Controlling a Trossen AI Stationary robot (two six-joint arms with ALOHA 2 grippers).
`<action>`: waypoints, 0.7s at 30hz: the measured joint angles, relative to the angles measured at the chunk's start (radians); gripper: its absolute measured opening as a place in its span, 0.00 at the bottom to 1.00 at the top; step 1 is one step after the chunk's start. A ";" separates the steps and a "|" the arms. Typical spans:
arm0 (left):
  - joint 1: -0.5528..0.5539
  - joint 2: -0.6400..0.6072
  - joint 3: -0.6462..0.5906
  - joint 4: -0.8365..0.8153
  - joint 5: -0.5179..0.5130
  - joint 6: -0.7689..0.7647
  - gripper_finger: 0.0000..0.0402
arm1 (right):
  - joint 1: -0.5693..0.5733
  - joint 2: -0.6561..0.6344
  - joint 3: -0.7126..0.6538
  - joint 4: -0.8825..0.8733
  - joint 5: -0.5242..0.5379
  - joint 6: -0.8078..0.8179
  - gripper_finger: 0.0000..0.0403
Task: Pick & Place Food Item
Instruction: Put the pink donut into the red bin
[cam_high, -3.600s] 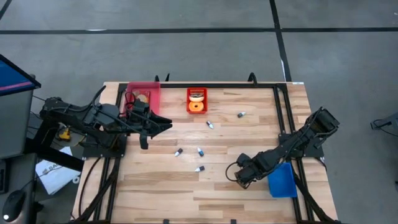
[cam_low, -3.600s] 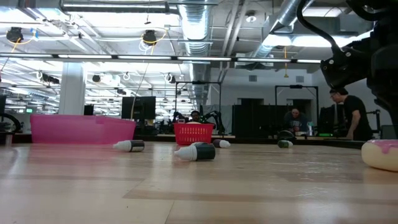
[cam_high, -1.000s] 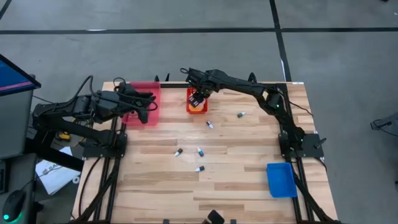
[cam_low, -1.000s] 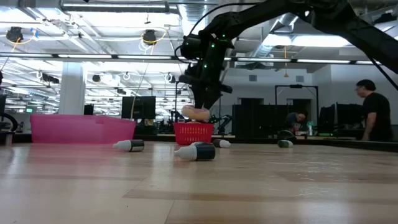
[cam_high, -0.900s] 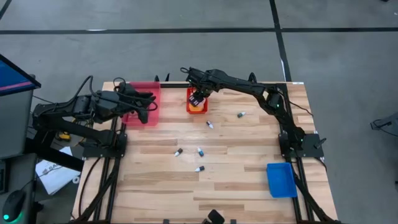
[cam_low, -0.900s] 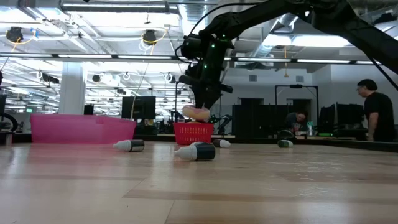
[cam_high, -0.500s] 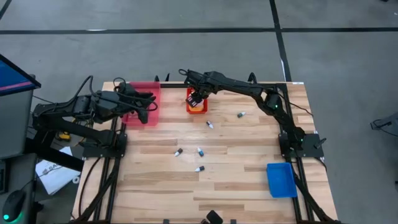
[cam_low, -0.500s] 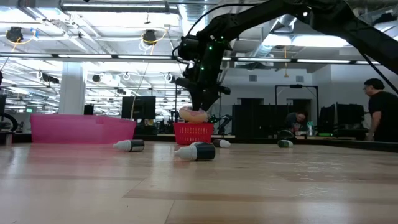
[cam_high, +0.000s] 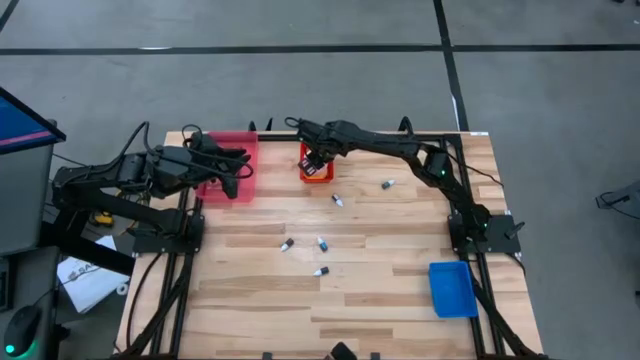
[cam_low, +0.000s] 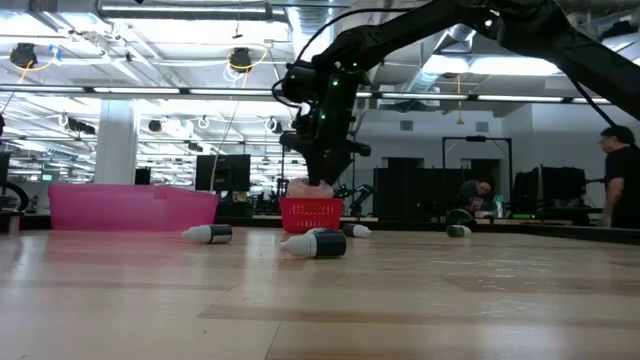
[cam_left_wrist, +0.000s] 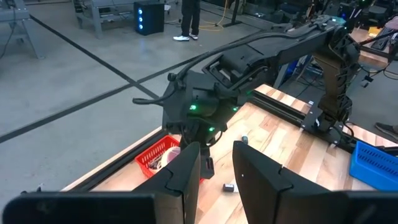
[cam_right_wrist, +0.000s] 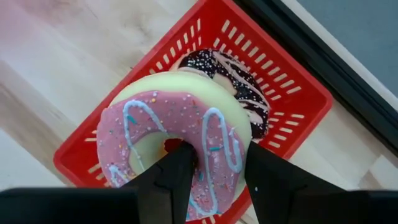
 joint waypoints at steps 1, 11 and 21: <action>0.000 0.000 0.000 0.000 0.000 0.000 0.23 | 0.003 0.000 0.000 0.000 0.003 0.000 0.32; 0.000 0.000 0.000 0.000 0.000 0.000 0.23 | 0.013 0.000 0.000 0.003 0.033 0.001 0.32; 0.000 0.000 0.000 -0.001 0.001 0.002 0.23 | 0.013 0.000 0.000 -0.012 0.035 0.000 0.32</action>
